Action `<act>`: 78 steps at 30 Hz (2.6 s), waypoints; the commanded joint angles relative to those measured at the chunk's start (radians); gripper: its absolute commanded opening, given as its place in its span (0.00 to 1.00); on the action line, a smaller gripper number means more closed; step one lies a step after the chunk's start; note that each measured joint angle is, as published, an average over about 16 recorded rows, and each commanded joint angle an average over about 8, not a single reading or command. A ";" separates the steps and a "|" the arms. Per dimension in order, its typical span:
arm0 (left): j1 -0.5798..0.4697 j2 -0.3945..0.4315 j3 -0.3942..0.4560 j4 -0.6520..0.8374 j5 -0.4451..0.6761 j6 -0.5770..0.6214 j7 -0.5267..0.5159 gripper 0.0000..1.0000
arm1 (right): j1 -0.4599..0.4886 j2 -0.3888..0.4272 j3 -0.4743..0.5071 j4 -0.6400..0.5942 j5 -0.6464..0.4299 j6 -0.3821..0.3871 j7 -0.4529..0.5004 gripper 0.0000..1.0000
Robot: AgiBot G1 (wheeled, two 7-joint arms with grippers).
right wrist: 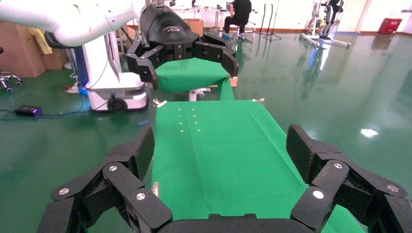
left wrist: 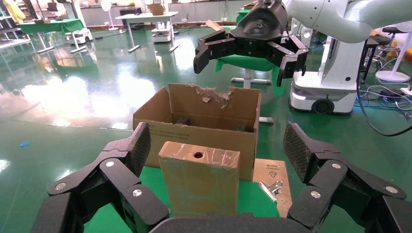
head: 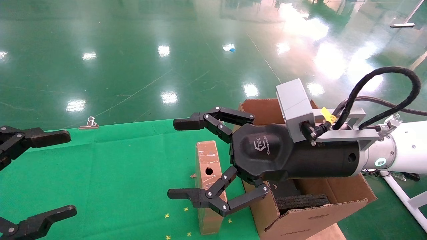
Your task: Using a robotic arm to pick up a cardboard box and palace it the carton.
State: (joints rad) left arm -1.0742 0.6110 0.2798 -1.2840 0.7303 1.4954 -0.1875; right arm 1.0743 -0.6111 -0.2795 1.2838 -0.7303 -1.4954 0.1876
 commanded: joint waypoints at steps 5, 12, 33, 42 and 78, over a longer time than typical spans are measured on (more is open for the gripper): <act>0.000 0.000 0.000 0.000 0.000 0.000 0.000 1.00 | 0.000 0.000 0.000 0.000 0.000 0.000 0.000 1.00; 0.000 0.000 0.000 0.000 0.000 0.000 0.000 1.00 | 0.002 -0.006 -0.006 0.001 -0.007 0.000 0.002 1.00; -0.001 0.000 0.002 0.001 -0.001 0.000 0.001 1.00 | 0.476 -0.283 -0.437 -0.083 -0.680 -0.086 0.323 1.00; -0.001 -0.001 0.002 0.001 -0.001 0.000 0.001 1.00 | 0.796 -0.345 -0.738 -0.061 -0.817 -0.104 0.457 1.00; -0.002 -0.002 0.005 0.001 -0.003 -0.002 0.003 1.00 | 1.003 -0.503 -1.221 -0.623 -0.492 -0.092 1.002 1.00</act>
State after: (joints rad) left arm -1.0758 0.6093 0.2849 -1.2829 0.7270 1.4938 -0.1847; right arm 2.0831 -1.1151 -1.5034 0.6848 -1.2415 -1.5872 1.1792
